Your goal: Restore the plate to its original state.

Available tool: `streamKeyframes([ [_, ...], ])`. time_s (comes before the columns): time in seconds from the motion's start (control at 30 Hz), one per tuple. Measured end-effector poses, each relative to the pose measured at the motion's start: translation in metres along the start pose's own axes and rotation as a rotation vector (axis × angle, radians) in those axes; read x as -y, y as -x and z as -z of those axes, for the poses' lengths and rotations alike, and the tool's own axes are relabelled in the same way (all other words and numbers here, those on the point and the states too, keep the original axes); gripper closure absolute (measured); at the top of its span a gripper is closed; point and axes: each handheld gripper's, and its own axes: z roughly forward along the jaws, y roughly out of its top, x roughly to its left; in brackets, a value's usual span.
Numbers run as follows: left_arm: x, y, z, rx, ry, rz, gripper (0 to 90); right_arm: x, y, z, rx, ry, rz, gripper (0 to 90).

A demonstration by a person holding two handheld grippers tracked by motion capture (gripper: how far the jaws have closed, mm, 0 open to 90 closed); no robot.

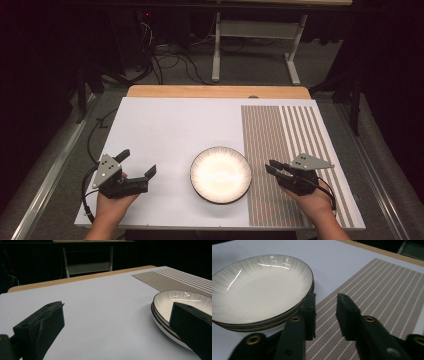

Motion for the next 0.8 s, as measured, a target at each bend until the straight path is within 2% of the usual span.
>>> streamKeyframes([
  [0.03, 0.0, 0.0, 0.0, 0.0, 0.0, 0.0, 0.4, 0.0, 0.0, 0.0, 0.0, 0.0, 0.0, 67.9],
  [0.07, 0.0, 0.0, 0.0, 0.001, -0.001, 0.0, 0.4, 0.002, 0.001, 0.006, 0.009, 0.02, -0.011, 60.2],
  [0.1, 0.0, 0.0, 0.0, 0.001, -0.003, -0.001, 0.4, 0.002, 0.001, 0.006, 0.009, 0.02, -0.011, 60.2],
  [0.13, 0.0, 0.001, -0.001, 0.004, -0.005, -0.002, 0.3, 0.003, 0.002, 0.012, 0.023, 0.045, -0.015, 49.3],
  [0.2, 0.0, 0.001, -0.001, 0.005, -0.007, -0.004, 0.2, 0.004, 0.004, 0.018, 0.026, 0.073, -0.034, 39.4],
  [0.33, 0.002, 0.001, -0.002, 0.006, -0.014, -0.002, 0.0, 0.006, 0.004, 0.026, 0.045, 0.112, -0.047, 22.9],
  [0.37, 0.002, 0.001, -0.002, 0.006, -0.014, -0.002, 0.0, 0.006, 0.004, 0.026, 0.045, 0.112, -0.047, 22.9],
  [0.4, 0.002, 0.001, -0.002, 0.007, -0.012, 0.007, 0.0, 0.007, 0.005, 0.027, 0.051, 0.122, -0.055, 15.1],
  [0.5, 0.003, 0.001, -0.003, 0.013, -0.015, 0.007, 0.0, 0.006, 0.005, 0.026, 0.063, 0.134, -0.06, 3.3],
  [0.53, 0.002, 0.001, -0.003, 0.017, -0.018, 0.0, 0.0, 0.005, 0.005, 0.025, 0.066, 0.138, -0.057, 0.7],
  [0.63, 0.001, 0.001, -0.003, 0.016, -0.013, -0.001, 0.0, 0.005, 0.005, 0.023, 0.067, 0.152, -0.039, 0.6],
  [0.8, 0.0, 0.003, -0.004, 0.017, -0.013, 0.0, 0.0, 0.006, 0.005, 0.021, 0.065, 0.15, -0.036, 0.6],
])
